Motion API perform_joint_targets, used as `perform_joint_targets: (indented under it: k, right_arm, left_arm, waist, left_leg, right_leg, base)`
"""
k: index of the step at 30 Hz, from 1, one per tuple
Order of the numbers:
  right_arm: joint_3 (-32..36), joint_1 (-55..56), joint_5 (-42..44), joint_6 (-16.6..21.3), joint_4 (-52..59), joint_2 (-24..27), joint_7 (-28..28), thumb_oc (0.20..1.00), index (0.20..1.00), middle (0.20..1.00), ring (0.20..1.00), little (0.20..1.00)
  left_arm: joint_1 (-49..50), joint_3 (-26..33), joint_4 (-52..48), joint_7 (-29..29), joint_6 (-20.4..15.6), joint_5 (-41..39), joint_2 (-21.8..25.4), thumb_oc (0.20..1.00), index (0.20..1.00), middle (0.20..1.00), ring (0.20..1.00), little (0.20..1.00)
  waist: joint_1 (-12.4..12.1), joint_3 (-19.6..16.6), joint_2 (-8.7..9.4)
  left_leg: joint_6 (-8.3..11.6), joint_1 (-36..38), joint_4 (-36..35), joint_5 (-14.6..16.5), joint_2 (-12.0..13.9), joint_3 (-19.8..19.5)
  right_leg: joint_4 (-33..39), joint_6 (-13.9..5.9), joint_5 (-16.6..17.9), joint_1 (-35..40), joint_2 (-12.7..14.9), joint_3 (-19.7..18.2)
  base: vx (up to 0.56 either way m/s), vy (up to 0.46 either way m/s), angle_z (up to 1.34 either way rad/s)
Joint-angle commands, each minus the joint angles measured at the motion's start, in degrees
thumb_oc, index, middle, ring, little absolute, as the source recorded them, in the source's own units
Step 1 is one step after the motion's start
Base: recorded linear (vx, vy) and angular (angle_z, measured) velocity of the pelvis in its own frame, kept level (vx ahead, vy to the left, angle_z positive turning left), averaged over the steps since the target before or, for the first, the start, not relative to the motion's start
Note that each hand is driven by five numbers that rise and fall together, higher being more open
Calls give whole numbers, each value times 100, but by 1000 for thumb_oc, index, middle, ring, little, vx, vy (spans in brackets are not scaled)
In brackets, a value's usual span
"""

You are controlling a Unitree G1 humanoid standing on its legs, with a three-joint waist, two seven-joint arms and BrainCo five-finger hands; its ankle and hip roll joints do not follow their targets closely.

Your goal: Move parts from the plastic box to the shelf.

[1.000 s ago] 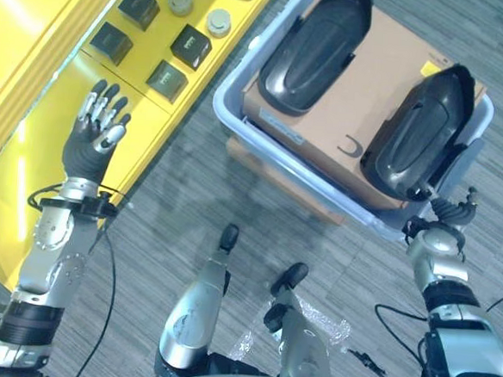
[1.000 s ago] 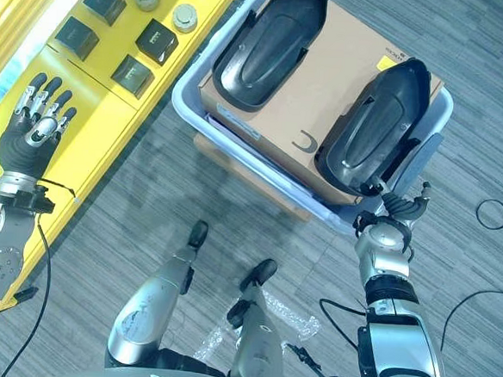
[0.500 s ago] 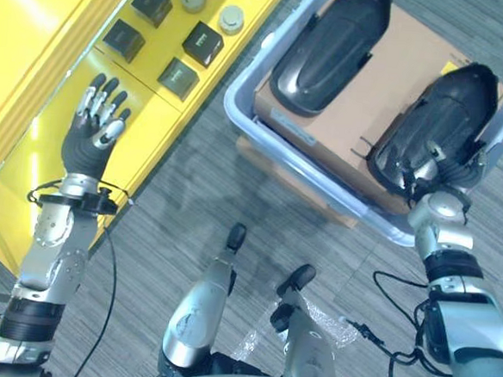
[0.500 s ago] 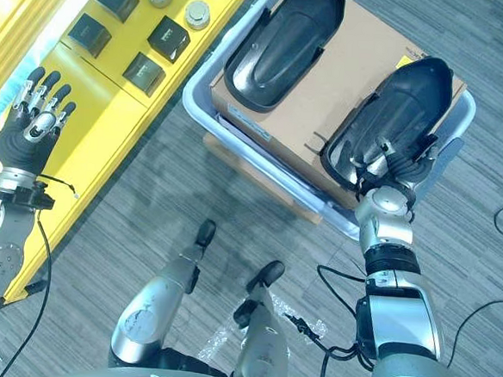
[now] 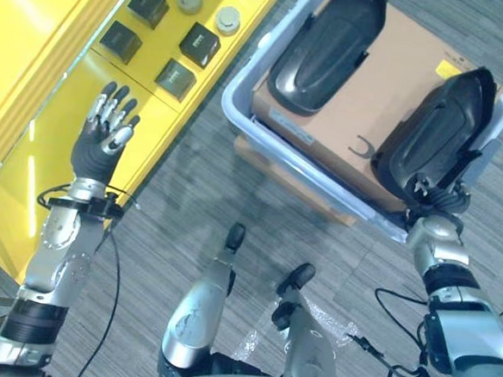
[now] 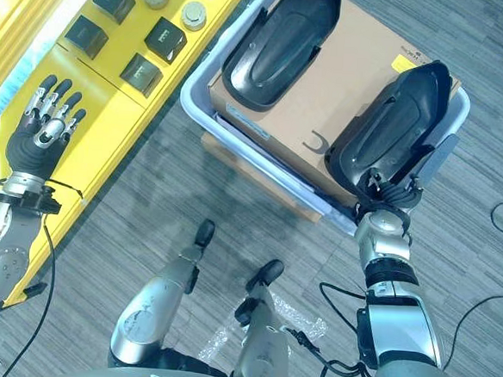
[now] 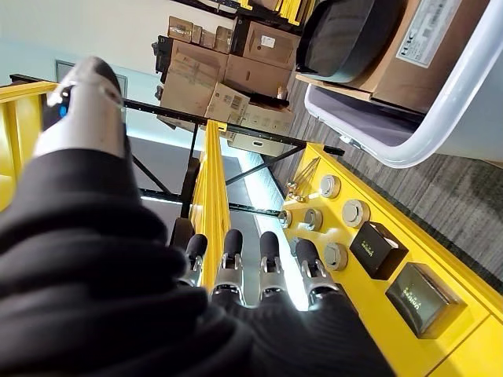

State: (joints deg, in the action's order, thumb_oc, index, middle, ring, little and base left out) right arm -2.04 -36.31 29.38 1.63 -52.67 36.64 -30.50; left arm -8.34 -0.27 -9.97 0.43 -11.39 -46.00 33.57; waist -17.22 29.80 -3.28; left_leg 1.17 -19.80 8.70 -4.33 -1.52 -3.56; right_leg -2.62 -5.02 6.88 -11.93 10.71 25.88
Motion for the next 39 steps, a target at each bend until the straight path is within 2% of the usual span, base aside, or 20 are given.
perform_joint_targets:
  k: [1,9,13,16,19,23,26,28,30,35,36,37,39]
  right_arm:
    - [-398,176,142,22,-138,178,64,200,200,200,200,200]
    - [-293,107,301,276,72,223,26,200,200,200,200,200]
    - [-220,107,350,622,449,294,-217,200,200,200,200,200]
    - [-37,187,74,962,1168,404,-503,200,200,200,200,200]
    - [161,440,-251,909,2205,471,-655,200,200,200,200,200]
    - [313,829,-675,639,3470,423,-672,200,200,200,200,200]
    - [325,1039,-815,527,3973,331,-590,200,200,200,200,200]
    - [238,1217,-983,391,4416,131,-466,200,200,200,200,200]
    - [138,1288,-1056,346,4591,35,-381,200,200,200,200,200]
    - [-216,1347,-1260,318,4789,-206,-172,200,200,200,200,200]
    - [-395,1285,-1303,271,4806,-278,-128,200,200,200,200,200]
    - [-495,1253,-1274,248,4830,-301,-120,200,200,200,200,200]
    - [-738,1212,-1153,272,4835,-410,-119,200,200,200,200,200]
  left_arm:
    - [-40,130,-117,-96,-423,-81,-64,1000,1000,1000,1000,1000]
    - [14,191,-127,-121,-408,-80,-61,1000,1000,1000,1000,1000]
    - [63,203,-185,-167,-471,-65,-13,1000,1000,1000,1000,1000]
    - [160,300,-268,-319,-457,-177,65,1000,1000,1000,1000,1000]
    - [316,453,-435,-483,-377,-258,78,1000,1000,1000,1000,1000]
    - [433,610,-603,-620,-13,-243,66,1000,1000,1000,1000,1000]
    - [430,602,-677,-725,246,-223,43,1000,1000,1000,1000,1000]
    - [370,486,-668,-658,665,-168,-56,1000,1000,1000,1000,1000]
    - [294,367,-637,-716,764,-201,-124,1000,1000,1000,1000,1000]
    - [-127,-191,-446,-777,1154,-220,-384,1000,1000,1000,1000,1000]
    - [-367,-427,-306,-547,1343,-79,-481,1000,1000,1000,1000,1000]
    - [-552,-626,-166,-402,1284,-40,-540,1000,1000,1000,1000,1000]
    - [-1022,-1069,191,-48,1506,-82,-766,1000,1000,1000,1000,1000]
  waist:
    - [-8,0,-76]
    - [-13,0,-83]
    - [-8,0,-56]
    - [10,-25,-6]
    - [52,-183,82]
    - [153,-500,212]
    - [228,-741,284]
    - [346,-1030,346]
    - [407,-1190,381]
    - [596,-1591,386]
    - [680,-1726,372]
    - [729,-1799,356]
    - [876,-1998,325]
  left_leg:
    - [-57,-452,106,120,-227,-14]
    - [-69,-478,130,128,-237,-27]
    - [-74,-442,113,140,-221,-28]
    - [-75,-288,68,175,-204,-26]
    - [-69,-102,14,227,-172,-4]
    - [-61,288,-117,284,-115,45]
    - [-53,548,-213,303,-74,94]
    - [-42,892,-353,310,-9,153]
    - [-44,1026,-416,281,28,187]
    - [-25,1430,-582,283,141,367]
    - [-13,1535,-632,278,173,430]
    - [-11,1610,-677,270,190,469]
    - [-1,1793,-766,260,240,558]
  right_leg:
    - [-333,-353,-399,2,164,-314]
    - [-418,-360,-410,-75,177,-305]
    - [-426,-362,-407,-61,164,-299]
    - [-393,-370,-414,59,147,-304]
    - [-315,-383,-418,215,134,-311]
    - [-168,-407,-403,516,89,-367]
    - [-58,-413,-387,732,49,-425]
    - [46,-411,-379,976,2,-528]
    - [89,-405,-352,1069,-9,-553]
    - [221,-403,-328,1326,-57,-705]
    - [250,-409,-326,1378,-66,-762]
    - [271,-408,-324,1415,-77,-806]
    - [289,-411,-339,1503,-103,-902]
  base:
    - [0,-5,6]
    - [0,-1,1]
    - [0,0,0]
    - [0,0,0]
    - [25,-9,0]
    - [66,0,-2]
    - [100,-7,-3]
    - [145,-2,-14]
    - [90,-6,-12]
    - [73,14,-13]
    - [71,37,-18]
    - [75,36,-21]
    - [98,37,-28]
